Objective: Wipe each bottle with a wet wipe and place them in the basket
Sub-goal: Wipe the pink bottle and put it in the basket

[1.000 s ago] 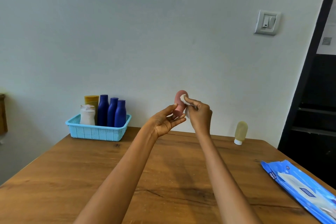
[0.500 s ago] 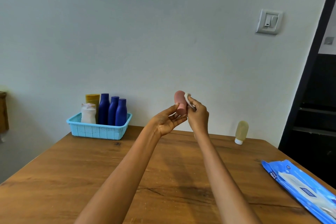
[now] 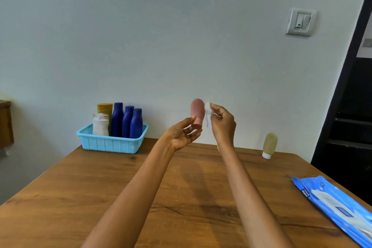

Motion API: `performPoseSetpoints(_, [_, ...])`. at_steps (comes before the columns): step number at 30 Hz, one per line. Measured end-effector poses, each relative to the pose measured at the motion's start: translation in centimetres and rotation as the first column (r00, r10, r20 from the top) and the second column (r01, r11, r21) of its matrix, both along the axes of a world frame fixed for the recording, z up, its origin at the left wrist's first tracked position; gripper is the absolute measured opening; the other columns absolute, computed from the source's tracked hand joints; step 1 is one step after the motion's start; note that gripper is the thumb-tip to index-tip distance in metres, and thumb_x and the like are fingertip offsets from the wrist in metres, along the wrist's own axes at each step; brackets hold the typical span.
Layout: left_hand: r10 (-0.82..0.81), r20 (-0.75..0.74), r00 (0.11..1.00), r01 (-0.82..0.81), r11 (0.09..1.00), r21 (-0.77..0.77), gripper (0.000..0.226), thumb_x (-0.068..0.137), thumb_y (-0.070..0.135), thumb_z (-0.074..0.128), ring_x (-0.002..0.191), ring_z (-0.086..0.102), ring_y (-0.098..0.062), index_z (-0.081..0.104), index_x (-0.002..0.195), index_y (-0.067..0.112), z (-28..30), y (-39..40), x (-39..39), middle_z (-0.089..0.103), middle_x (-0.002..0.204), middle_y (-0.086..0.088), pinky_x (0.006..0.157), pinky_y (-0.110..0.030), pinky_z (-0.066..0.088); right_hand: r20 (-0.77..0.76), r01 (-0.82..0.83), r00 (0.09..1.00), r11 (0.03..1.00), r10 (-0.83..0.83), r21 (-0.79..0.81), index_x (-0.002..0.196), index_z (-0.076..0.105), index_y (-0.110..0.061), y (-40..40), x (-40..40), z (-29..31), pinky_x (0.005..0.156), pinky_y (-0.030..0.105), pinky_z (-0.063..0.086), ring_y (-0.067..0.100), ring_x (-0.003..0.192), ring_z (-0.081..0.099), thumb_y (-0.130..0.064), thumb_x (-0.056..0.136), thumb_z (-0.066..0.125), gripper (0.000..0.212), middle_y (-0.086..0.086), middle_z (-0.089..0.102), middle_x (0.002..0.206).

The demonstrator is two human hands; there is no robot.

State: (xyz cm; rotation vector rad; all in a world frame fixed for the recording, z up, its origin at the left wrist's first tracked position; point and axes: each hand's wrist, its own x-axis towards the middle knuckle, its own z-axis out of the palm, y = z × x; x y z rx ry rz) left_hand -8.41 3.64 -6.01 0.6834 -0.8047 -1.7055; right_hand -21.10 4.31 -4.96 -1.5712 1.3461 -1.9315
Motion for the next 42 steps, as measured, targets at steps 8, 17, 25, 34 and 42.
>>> performPoseSetpoints(8, [-0.074,-0.072,0.995,0.073,0.997,-0.019,0.013,0.088,0.001,0.059,0.080,0.063,-0.030,0.056,0.099,-0.005,0.5,0.6,-0.9,0.056,0.092,-0.022,0.066,-0.038,0.059,-0.230,0.011,0.973,1.000,-0.005,0.023,0.123,0.064,-0.016,-0.2,0.0,-0.6,0.086,0.014,0.044,0.017,0.116,0.057,-0.007,0.093,0.053,0.032,0.002,0.063,0.125])
performPoseSetpoints(17, [0.031,0.053,0.998,-0.029,0.999,-0.035,0.021,0.089,0.002,0.059,0.082,0.061,-0.028,0.055,0.107,-0.006,-0.4,-0.3,-0.3,0.057,0.093,-0.020,0.070,-0.035,0.058,-0.161,0.026,0.987,0.990,-0.003,0.141,0.077,0.074,-0.021,-0.1,-1.1,-0.5,0.064,0.023,0.049,0.007,0.077,0.064,-0.024,0.086,0.065,0.013,-0.010,0.071,0.080])
performPoseSetpoints(25, [0.047,0.505,0.862,0.072,0.974,-0.213,0.058,0.078,0.002,0.072,0.082,0.065,-0.024,0.041,0.127,0.008,0.3,0.7,-1.4,0.059,0.100,-0.015,0.077,-0.033,0.056,0.084,0.002,0.996,0.999,-0.005,0.037,0.117,0.065,-0.027,-0.6,-2.8,-0.7,0.083,0.026,0.055,0.011,0.109,0.060,-0.035,0.092,0.059,0.027,-0.008,0.065,0.119])
performPoseSetpoints(34, [0.346,0.547,0.762,-0.119,0.906,-0.406,0.066,0.078,0.010,0.074,0.070,0.064,-0.010,0.040,0.135,0.011,0.6,0.3,-1.7,0.061,0.088,0.000,0.067,-0.022,0.049,-0.054,-0.112,0.993,0.991,0.108,-0.068,0.121,0.064,-0.016,0.3,-2.1,-0.7,0.074,-0.005,0.040,0.002,0.109,0.050,-0.016,0.092,0.057,0.030,-0.002,0.063,0.124])
performPoseSetpoints(42, [0.334,0.407,0.850,-0.203,0.921,-0.331,0.067,0.079,0.009,0.073,0.078,0.068,-0.018,0.039,0.138,0.011,1.0,0.3,-0.9,0.064,0.099,-0.010,0.073,-0.027,0.054,-0.122,-0.132,0.983,0.990,0.138,0.054,0.086,0.075,-0.011,0.5,-1.4,-0.3,0.078,0.027,0.052,0.014,0.090,0.065,-0.013,0.090,0.058,0.018,0.001,0.073,0.089])
